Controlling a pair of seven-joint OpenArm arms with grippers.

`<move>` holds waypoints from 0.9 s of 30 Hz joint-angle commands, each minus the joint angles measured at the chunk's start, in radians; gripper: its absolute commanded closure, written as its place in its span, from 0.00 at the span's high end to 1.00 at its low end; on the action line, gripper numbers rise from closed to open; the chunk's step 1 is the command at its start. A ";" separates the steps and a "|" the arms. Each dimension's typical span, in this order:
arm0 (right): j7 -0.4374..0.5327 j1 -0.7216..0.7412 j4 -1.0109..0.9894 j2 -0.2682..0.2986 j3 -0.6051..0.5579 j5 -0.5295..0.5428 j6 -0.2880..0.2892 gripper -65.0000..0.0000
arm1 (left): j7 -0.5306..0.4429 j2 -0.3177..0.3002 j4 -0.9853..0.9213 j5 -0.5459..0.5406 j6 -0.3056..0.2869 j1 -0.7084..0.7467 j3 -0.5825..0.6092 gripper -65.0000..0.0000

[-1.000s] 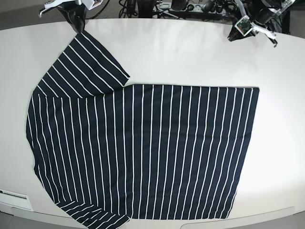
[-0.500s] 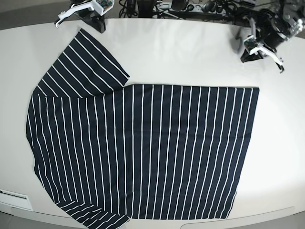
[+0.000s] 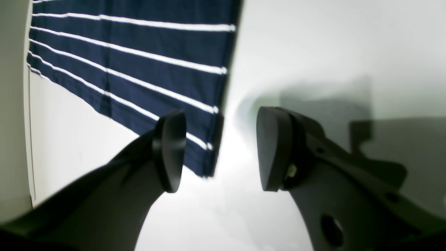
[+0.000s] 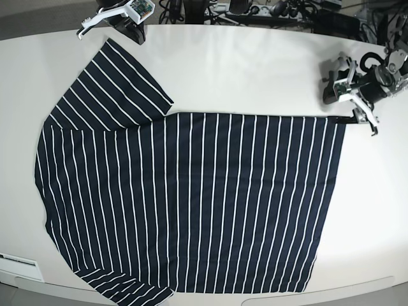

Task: Fold the T-shirt properly
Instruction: 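Move both grippers down to the shirt's shoulder corners, then grasp the shirt's shoulder corners with both grippers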

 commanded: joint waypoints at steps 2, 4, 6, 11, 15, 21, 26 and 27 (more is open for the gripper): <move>0.010 -0.013 0.015 -0.001 0.000 -0.005 -0.008 0.00 | 0.028 -0.032 -0.024 0.022 -0.017 -0.037 0.049 0.53; -0.010 -0.013 0.015 -0.002 0.000 -0.005 -0.015 0.16 | 0.029 -0.044 -0.041 0.068 -0.016 -0.065 0.097 0.53; -0.026 -0.013 0.015 -0.002 0.000 -0.004 -0.014 0.35 | 0.029 -0.053 -0.057 0.109 -0.015 -0.094 0.143 0.53; -0.028 -0.013 0.015 -0.003 0.000 -0.003 -0.004 0.46 | 0.029 -0.063 -0.098 0.123 -0.012 -0.159 0.227 0.53; -0.037 -0.010 0.005 -0.003 0.000 -0.003 -0.016 0.46 | 0.029 -0.065 -0.124 0.123 -0.012 -0.195 0.256 0.53; -0.036 0.061 -0.139 -0.021 0.000 -0.003 -0.034 0.46 | 0.025 -0.066 -0.137 0.122 -0.012 -0.209 0.262 0.53; -0.060 0.114 -0.219 -0.036 0.000 -0.004 -0.056 0.46 | 0.016 -0.065 -0.137 0.123 -0.012 -0.209 0.262 0.53; -0.067 0.122 -0.225 -0.035 0.000 -0.003 -0.056 0.46 | 0.006 -0.065 -0.137 0.123 -0.012 -0.209 0.262 0.53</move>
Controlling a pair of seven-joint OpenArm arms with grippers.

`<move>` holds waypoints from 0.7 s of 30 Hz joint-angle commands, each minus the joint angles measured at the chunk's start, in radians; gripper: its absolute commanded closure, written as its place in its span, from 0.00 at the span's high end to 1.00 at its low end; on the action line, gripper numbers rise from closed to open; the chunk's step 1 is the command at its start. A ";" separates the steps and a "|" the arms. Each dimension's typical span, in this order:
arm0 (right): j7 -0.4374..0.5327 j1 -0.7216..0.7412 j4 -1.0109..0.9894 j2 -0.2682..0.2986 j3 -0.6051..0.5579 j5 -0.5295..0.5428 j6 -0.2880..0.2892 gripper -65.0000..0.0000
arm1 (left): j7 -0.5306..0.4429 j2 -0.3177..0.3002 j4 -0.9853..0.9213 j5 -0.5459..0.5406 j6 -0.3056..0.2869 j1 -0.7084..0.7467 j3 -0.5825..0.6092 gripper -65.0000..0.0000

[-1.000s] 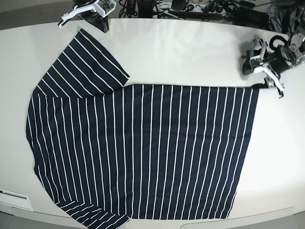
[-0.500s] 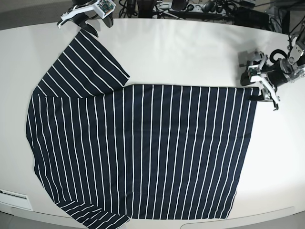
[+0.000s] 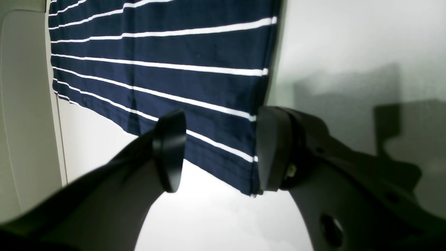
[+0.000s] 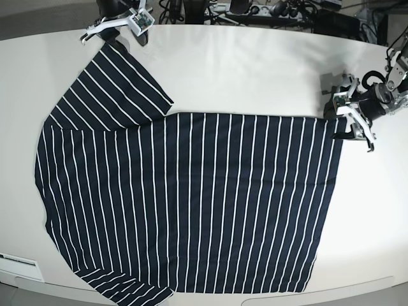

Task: Fold the T-shirt properly
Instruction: 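Grasp the shirt's shoulder corners with both grippers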

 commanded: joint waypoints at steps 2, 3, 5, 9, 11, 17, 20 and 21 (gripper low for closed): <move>-0.018 -0.005 0.003 0.008 0.000 -0.004 -0.001 0.46 | 0.055 -0.018 -0.017 0.055 -0.052 0.011 0.012 0.53; -0.017 -0.006 0.003 0.008 0.000 -0.004 -0.002 0.46 | 0.055 -0.018 -0.017 0.055 -0.052 0.011 0.012 0.53; -0.018 -0.006 0.003 0.008 0.000 -0.004 -0.002 0.46 | 0.055 -0.018 -0.017 0.056 -0.052 0.011 0.012 0.53; -0.019 -0.006 0.003 0.007 0.000 -0.005 -0.017 0.46 | 0.021 -0.019 -0.017 0.136 -0.052 0.008 0.037 0.53; -0.025 -0.006 0.003 0.007 0.000 -0.005 -0.029 0.46 | 0.015 -0.019 -0.017 0.192 -0.051 -0.008 0.076 0.53; -0.044 -0.006 0.003 0.007 0.000 -0.005 -0.028 0.46 | 0.038 -0.016 -0.046 0.242 -0.002 -0.123 0.254 0.53; -0.043 -0.005 0.003 0.007 0.000 -0.005 -0.028 0.46 | 0.040 -0.011 -0.080 0.241 0.000 -0.182 0.322 0.53; -0.043 -0.005 0.003 0.007 0.001 -0.008 -0.028 0.46 | 0.040 -0.007 -0.093 0.241 0.006 -0.198 0.338 0.53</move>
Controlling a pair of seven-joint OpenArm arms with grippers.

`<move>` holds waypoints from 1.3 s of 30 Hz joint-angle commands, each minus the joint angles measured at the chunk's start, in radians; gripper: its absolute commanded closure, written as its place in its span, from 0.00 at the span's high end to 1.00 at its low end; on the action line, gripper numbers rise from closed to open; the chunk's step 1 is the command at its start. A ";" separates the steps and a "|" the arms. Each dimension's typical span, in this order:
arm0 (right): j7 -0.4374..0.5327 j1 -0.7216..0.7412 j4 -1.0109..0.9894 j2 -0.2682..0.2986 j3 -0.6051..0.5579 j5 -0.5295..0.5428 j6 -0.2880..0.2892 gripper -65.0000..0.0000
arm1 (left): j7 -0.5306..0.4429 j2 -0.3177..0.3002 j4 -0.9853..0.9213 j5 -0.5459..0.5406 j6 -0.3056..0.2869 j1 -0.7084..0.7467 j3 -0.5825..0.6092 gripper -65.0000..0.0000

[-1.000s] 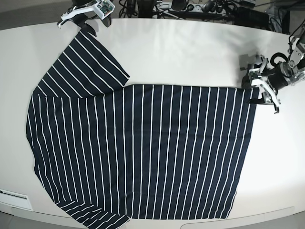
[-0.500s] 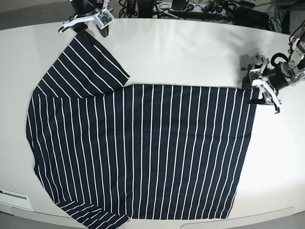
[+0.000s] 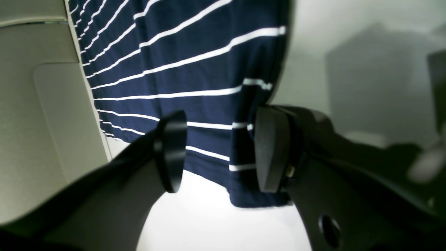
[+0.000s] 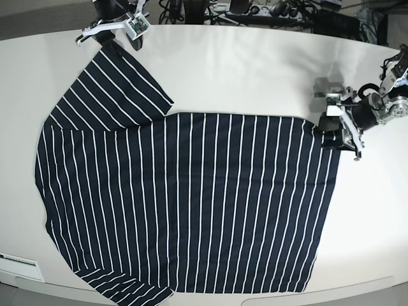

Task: Fold the T-shirt properly
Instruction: 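Grasp the shirt's shoulder corners with both grippers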

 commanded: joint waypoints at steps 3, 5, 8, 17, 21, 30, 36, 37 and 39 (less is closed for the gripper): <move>-0.014 -0.005 0.006 0.006 0.001 -0.008 0.000 0.46 | 0.076 0.011 -0.068 0.061 -0.119 -0.008 0.061 0.52; -0.014 -0.003 0.006 0.006 0.001 -0.008 -0.002 0.46 | 0.076 0.021 -0.082 0.052 -0.115 -0.016 0.061 0.48; -0.014 0.000 0.006 0.006 0.001 -0.013 -0.013 0.46 | 0.076 0.023 -0.083 0.052 -0.099 -0.018 0.062 0.25; -0.021 0.009 0.006 0.006 0.001 -0.053 -0.072 0.46 | 0.086 0.022 -0.065 0.053 -0.062 -0.018 0.061 0.00; -0.047 0.008 0.006 0.006 0.001 -0.093 -0.097 0.46 | 0.143 0.014 -0.022 0.052 -0.063 -0.018 0.061 0.00; -0.069 0.014 0.004 0.006 0.070 0.048 0.021 0.46 | 0.152 0.006 0.013 -0.005 -0.062 -0.018 0.061 0.00; -0.067 0.013 0.003 0.006 0.182 0.187 0.116 0.46 | 0.152 0.006 0.013 -0.005 -0.062 -0.018 0.061 0.00; -0.067 0.013 0.001 0.006 0.185 0.200 0.133 0.46 | 0.152 0.006 0.013 -0.005 -0.063 -0.018 0.061 0.00; -0.062 0.014 -0.011 0.006 0.184 0.201 0.140 0.46 | 0.151 0.006 0.013 -0.005 -0.063 -0.018 0.061 0.00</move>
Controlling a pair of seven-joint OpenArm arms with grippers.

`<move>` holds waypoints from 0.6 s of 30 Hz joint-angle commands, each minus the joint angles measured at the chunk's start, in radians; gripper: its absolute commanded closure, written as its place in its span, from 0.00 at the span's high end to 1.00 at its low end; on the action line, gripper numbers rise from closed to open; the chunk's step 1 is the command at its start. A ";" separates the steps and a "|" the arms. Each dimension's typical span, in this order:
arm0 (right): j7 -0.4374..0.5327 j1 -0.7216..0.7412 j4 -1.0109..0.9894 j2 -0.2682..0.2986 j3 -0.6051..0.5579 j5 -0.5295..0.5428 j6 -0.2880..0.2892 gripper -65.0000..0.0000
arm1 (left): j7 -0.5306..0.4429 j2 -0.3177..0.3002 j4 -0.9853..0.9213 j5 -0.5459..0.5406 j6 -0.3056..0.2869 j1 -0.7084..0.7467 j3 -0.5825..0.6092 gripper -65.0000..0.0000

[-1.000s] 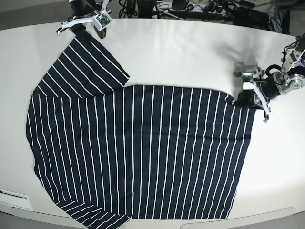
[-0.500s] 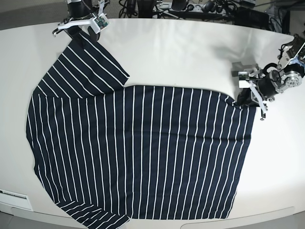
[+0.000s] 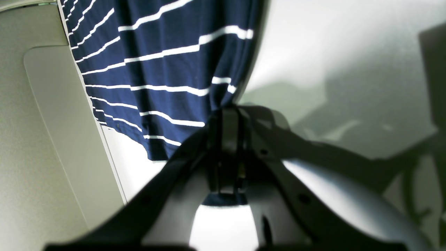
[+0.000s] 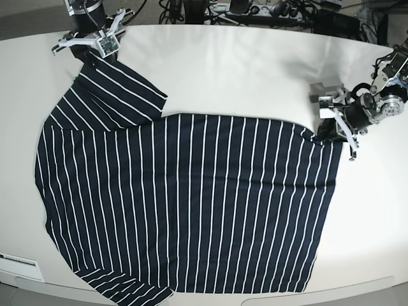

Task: Fold the T-shirt properly
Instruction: 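Grasp the shirt's shoulder corners with both grippers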

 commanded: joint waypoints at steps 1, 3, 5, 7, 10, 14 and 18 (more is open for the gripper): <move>-0.017 -0.011 -0.010 0.006 -0.001 0.014 0.024 0.46 | 0.011 -0.018 -0.004 0.010 -0.086 0.015 0.015 0.00; -0.010 0.008 -0.039 0.006 -0.001 0.011 0.009 0.46 | 0.011 -0.018 -0.004 0.010 -0.086 0.015 0.015 0.00; -0.010 0.040 -0.087 0.006 -0.001 0.017 0.018 0.46 | 0.011 -0.018 -0.004 0.010 -0.086 0.016 0.015 0.00; -0.010 0.074 -0.145 0.006 -0.001 0.034 0.056 0.46 | 0.011 -0.018 -0.004 0.010 -0.086 0.016 0.015 0.00; -0.010 0.115 -0.211 0.006 -0.002 0.045 0.080 0.37 | 0.011 -0.018 -0.004 0.010 -0.086 0.015 0.015 0.00; -0.011 0.117 -0.193 0.006 -0.002 0.040 0.031 0.00 | 0.011 -0.018 -0.004 0.010 -0.086 0.015 0.015 0.00; -0.014 0.090 -0.099 0.006 -0.002 0.040 -0.038 0.00 | 0.011 -0.020 -0.004 0.010 -0.086 0.016 0.015 0.00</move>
